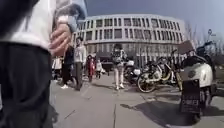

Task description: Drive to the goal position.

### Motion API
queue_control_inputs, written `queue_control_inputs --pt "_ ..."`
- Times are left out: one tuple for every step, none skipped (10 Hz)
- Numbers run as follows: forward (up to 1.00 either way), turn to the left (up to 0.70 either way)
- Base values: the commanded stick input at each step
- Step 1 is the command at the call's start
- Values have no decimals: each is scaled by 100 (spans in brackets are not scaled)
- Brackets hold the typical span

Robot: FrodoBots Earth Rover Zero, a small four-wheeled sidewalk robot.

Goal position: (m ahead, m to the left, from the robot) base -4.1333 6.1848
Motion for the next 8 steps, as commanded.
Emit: queue_control_inputs --pt "0 0" --pt "0 0" --pt "0 0" --pt "1 0" --pt "9 0" --pt "15 0" --pt "0 3" --pt "0 0"
